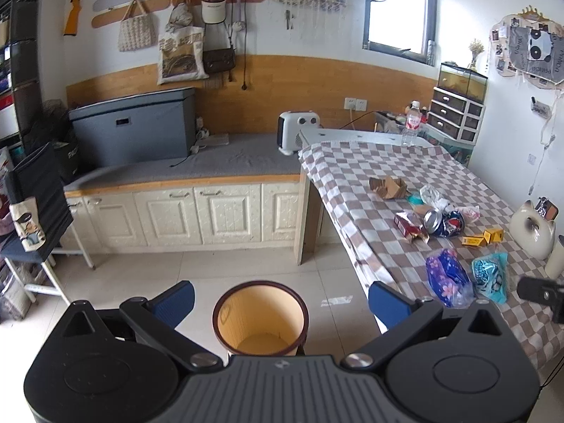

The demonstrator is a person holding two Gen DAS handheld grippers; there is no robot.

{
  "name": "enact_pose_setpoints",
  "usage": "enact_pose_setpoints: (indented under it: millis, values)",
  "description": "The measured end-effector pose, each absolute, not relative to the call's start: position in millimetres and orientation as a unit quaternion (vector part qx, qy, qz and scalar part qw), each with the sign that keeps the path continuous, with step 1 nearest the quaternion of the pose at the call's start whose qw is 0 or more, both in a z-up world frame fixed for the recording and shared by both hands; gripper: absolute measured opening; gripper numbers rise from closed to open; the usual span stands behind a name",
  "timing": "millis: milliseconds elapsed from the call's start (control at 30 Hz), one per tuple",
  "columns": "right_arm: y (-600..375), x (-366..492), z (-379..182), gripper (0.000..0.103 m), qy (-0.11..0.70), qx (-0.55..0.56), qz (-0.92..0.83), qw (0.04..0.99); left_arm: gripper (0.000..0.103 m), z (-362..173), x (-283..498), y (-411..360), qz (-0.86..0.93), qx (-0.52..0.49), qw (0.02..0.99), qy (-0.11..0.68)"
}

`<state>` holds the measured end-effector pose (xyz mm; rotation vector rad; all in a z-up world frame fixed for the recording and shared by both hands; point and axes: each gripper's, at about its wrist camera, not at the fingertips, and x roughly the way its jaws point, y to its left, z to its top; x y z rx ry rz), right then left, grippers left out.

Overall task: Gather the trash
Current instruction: 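Move both tools toward the purple floral bag and teal bag on the table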

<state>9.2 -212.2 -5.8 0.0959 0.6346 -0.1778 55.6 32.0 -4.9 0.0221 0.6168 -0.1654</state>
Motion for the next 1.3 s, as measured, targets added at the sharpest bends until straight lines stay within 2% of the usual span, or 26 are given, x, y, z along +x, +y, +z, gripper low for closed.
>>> enact_pose_setpoints:
  millis: [400,833,1067,1300]
  values:
    - [-215.8,10.4,-10.6,0.103,0.312,0.066,-0.155,0.935,0.103,-18.7,92.9,19.4,-0.135,0.000,0.937,0.321]
    - [-361.5,58.4,-23.7,0.103,0.288,0.078,-0.176,0.938,0.103,-20.5,135.0,-97.7,-0.113,-0.026,0.930,0.350]
    - [-445.1,97.2,-59.2,0.103,0.336,0.106,-0.112,0.929,0.103,-29.6,142.3,-169.4,-0.106,-0.049,0.915,0.386]
    - [-475.7,143.4,-118.9,0.103,0.410,0.133,-0.023,0.902,0.103,-40.5,143.1,-206.6,-0.099,-0.054,0.902,0.416]
